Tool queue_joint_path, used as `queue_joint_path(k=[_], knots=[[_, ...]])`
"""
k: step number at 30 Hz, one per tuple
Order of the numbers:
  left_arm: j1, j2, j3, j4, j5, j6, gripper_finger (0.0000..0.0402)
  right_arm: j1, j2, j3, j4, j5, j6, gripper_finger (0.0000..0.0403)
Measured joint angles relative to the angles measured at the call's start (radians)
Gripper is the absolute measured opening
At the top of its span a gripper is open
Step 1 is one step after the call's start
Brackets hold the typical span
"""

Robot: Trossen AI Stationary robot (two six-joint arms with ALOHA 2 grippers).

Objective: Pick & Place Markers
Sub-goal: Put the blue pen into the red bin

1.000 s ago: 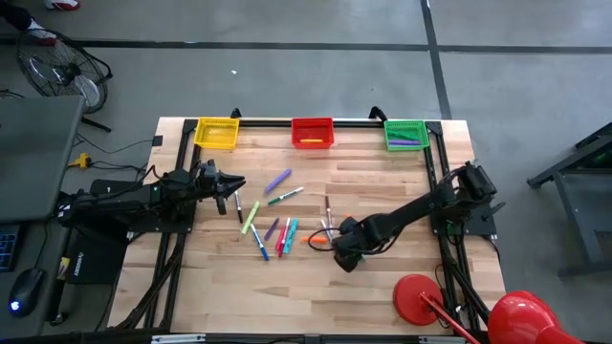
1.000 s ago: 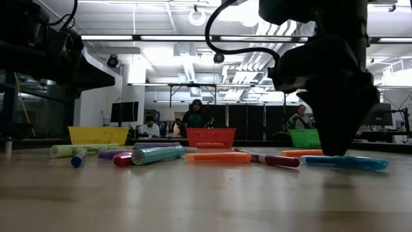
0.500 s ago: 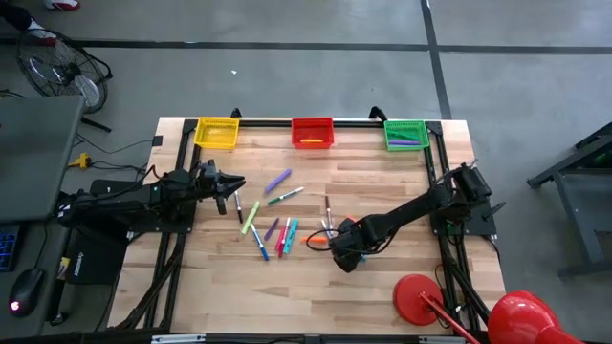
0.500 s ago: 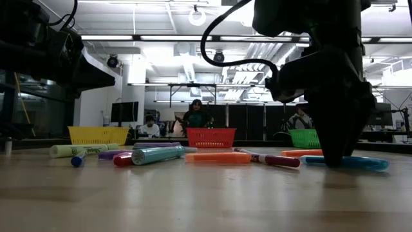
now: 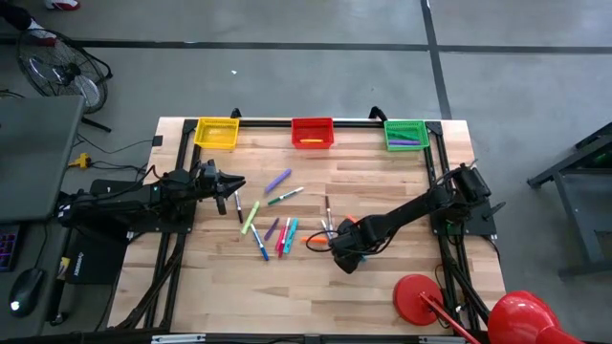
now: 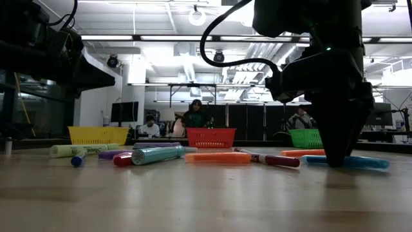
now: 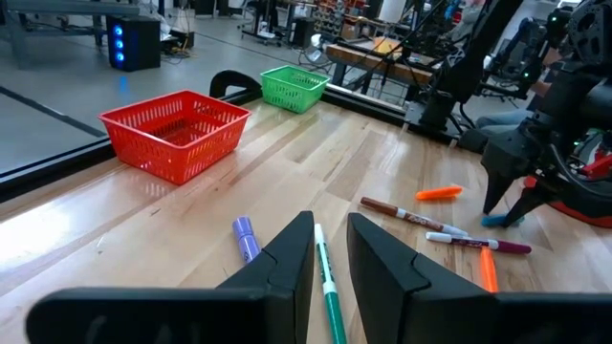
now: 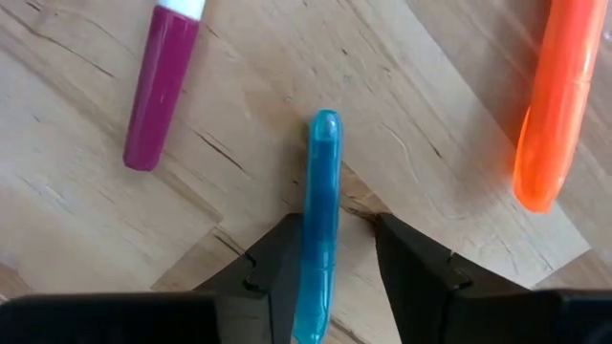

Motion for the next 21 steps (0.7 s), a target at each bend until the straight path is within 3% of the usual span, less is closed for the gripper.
queue_joint_path(k=[21], knots=[[0.0, 0.0, 0.0, 0.0, 0.0, 0.0, 0.0064, 0.0, 0.0, -0.002, 0.017, 0.045, -0.001, 0.003]])
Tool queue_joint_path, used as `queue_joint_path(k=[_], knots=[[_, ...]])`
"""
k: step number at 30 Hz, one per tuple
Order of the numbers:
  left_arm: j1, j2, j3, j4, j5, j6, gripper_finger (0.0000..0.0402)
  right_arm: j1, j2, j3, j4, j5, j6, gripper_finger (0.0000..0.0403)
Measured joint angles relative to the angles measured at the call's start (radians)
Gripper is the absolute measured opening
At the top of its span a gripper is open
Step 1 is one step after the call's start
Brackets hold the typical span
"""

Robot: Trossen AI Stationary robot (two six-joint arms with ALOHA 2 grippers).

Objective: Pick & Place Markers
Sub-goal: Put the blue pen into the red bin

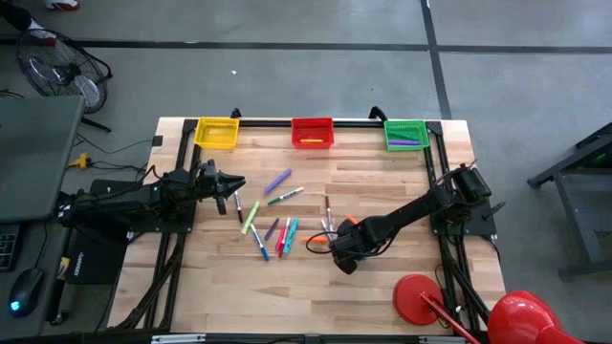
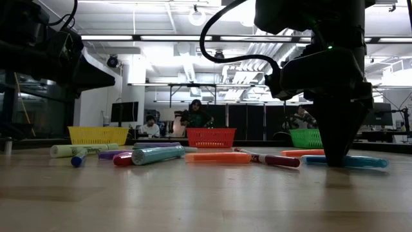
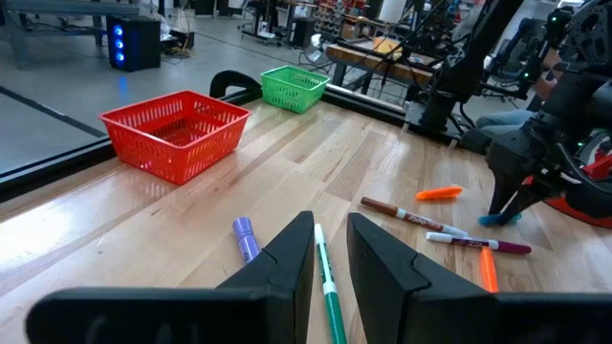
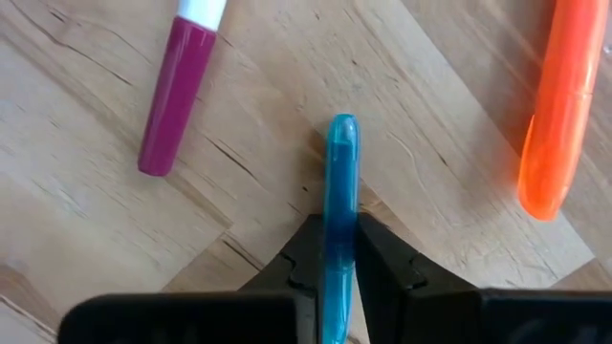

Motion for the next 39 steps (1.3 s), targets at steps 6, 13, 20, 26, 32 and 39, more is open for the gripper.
queue_joint_path(k=[6, 13, 20, 26, 32, 39], knots=[[0.0, 0.0, 0.0, 0.0, 0.0, 0.0, 0.0064, 0.0, 0.0, 0.0, 0.001, -0.004, 0.001, 0.0036], [0.0, 0.0, 0.0, 0.0, 0.0, 0.0, 0.0064, 0.0, -0.007, 0.0, 0.005, -0.009, 0.0, 0.003], [0.0, 0.0, 0.0, 0.0, 0.0, 0.0, 0.0064, -0.001, -0.038, -0.003, 0.008, -0.01, -0.003, 0.003], [0.0, 0.0, 0.0, 0.0, 0.0, 0.0, 0.0064, -0.002, -0.089, -0.004, -0.002, 0.025, -0.002, 0.0028], [0.0, 0.0, 0.0, 0.0, 0.0, 0.0, 0.0064, -0.001, -0.132, -0.004, -0.015, 0.036, -0.006, 0.0028], [0.0, 0.0, 0.0, 0.0, 0.0, 0.0, 0.0064, -0.001, -0.2, -0.002, -0.028, 0.065, -0.024, 0.0028]])
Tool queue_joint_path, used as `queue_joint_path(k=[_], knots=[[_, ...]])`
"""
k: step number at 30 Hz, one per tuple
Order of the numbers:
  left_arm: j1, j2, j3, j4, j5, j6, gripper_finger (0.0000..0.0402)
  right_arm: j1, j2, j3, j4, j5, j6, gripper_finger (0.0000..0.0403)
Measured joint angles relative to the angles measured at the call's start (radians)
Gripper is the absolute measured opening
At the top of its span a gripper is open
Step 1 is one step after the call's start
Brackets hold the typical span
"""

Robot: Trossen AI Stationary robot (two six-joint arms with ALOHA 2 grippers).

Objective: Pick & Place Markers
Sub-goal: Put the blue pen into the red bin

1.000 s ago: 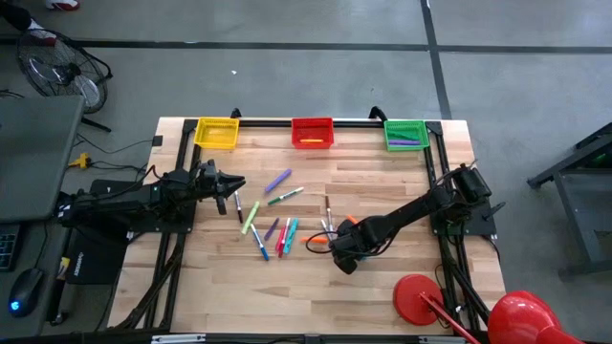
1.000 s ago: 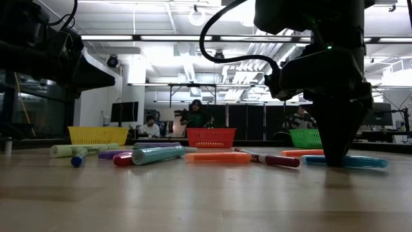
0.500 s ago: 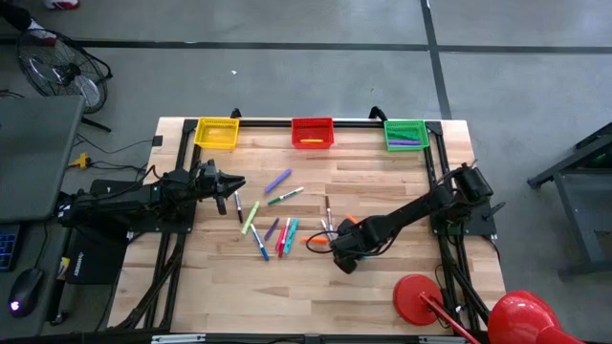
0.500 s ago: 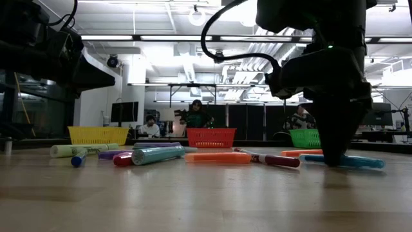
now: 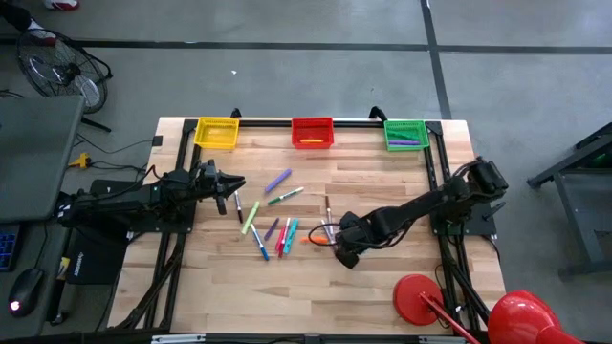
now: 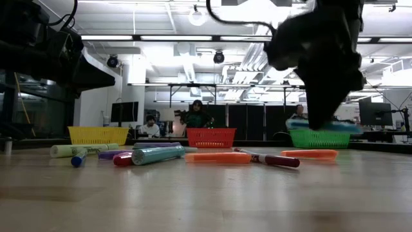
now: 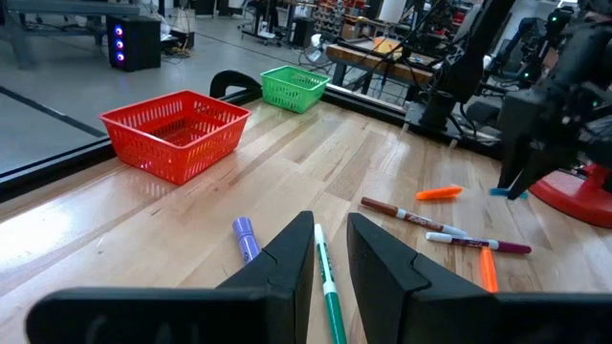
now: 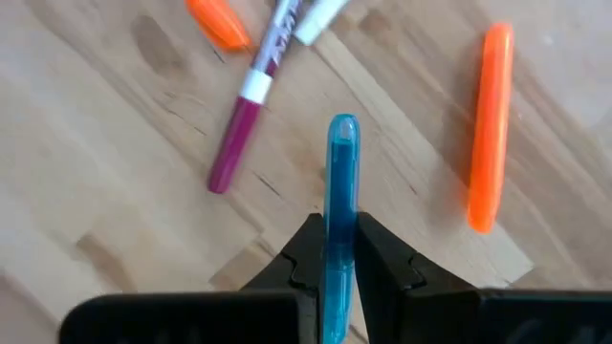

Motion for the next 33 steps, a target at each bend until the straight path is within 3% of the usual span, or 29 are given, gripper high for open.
queue_joint_path(k=[12, 21, 28, 33], knots=[[0.0, 0.0, 0.0, 0.0, 0.0, 0.0, 0.0064, 0.002, -0.166, -0.022, -0.163, 0.125, -0.03, 0.0028], [0.0, 0.0, 0.0, 0.0, 0.001, 0.0, 0.0064, 0.002, -0.3, -0.171, -0.098, 0.128, -0.014, 0.0028], [0.0, 0.0, 0.0, 0.0, 0.0, 0.0, 0.0064, -0.041, -0.344, -0.212, -0.066, 0.132, -0.132, 0.0028], [0.0, 0.0, 0.0, 0.0, 0.0, 0.0, 0.0064, -0.141, -0.344, -0.216, 0.019, 0.119, -0.36, 0.0034]])
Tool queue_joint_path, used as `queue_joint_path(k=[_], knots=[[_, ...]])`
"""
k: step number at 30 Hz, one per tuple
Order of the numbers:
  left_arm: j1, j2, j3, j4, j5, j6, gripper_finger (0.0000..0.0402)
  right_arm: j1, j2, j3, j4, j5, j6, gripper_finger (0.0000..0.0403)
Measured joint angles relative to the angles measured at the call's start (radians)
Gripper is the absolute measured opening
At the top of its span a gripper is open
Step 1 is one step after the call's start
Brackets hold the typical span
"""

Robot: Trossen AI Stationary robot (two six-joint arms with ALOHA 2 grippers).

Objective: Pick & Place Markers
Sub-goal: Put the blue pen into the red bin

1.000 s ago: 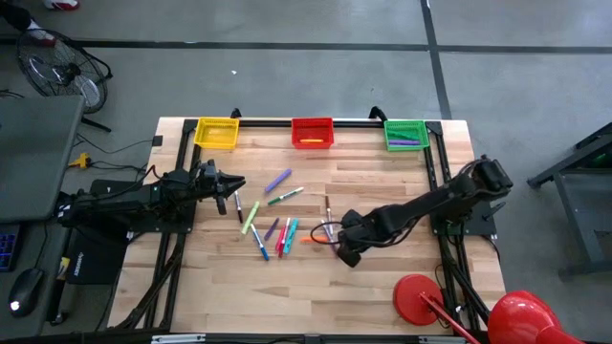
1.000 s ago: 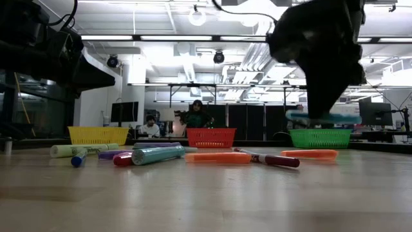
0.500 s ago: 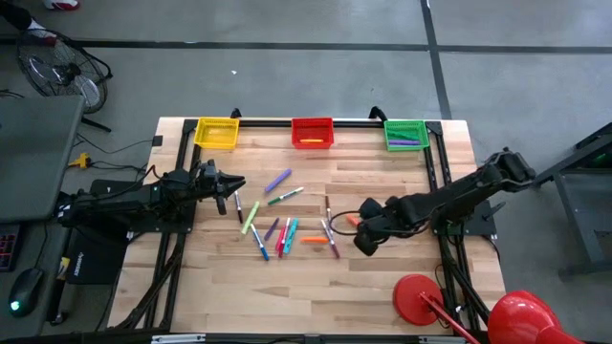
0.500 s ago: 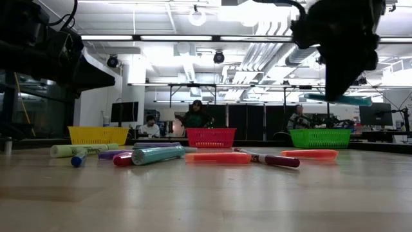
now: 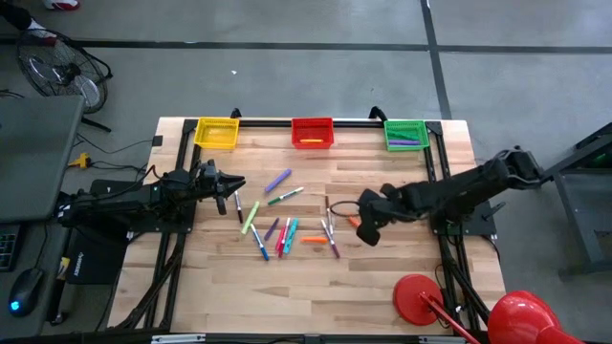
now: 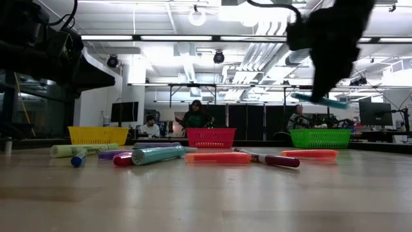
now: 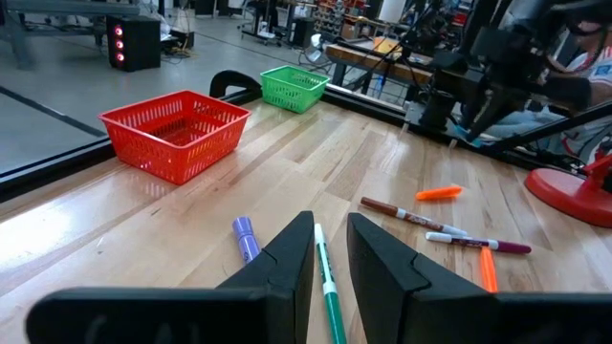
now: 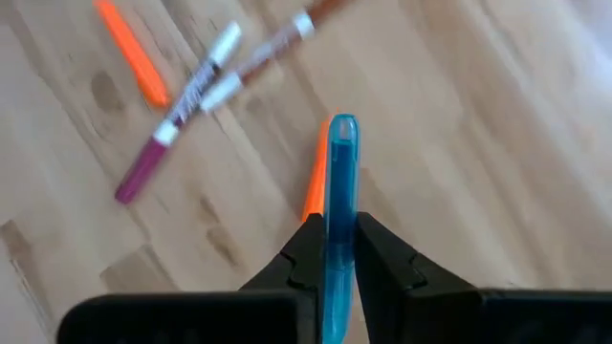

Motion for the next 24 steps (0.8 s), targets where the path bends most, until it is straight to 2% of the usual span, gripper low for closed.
queue_joint_path(k=[7, 14, 18, 24], knots=[[0.0, 0.0, 0.0, 0.0, 0.0, 0.0, 0.0064, -0.204, 0.0, 0.0, 0.141, -0.05, -0.247, 0.0027], [0.0, 0.0, 0.0, 0.0, 0.0, 0.0, 0.0064, -0.363, 0.066, 0.007, 0.398, -0.082, -0.434, 0.0033], [0.0, 0.0, 0.0, 0.0, 0.0, 0.0, 0.0064, -0.433, 0.147, 0.086, 0.445, -0.087, -0.533, 0.0033], [0.0, 0.0, 0.0, 0.0, 0.0, 0.0, 0.0064, -0.535, 0.318, 0.3, 0.425, -0.149, -0.705, 0.0029]])
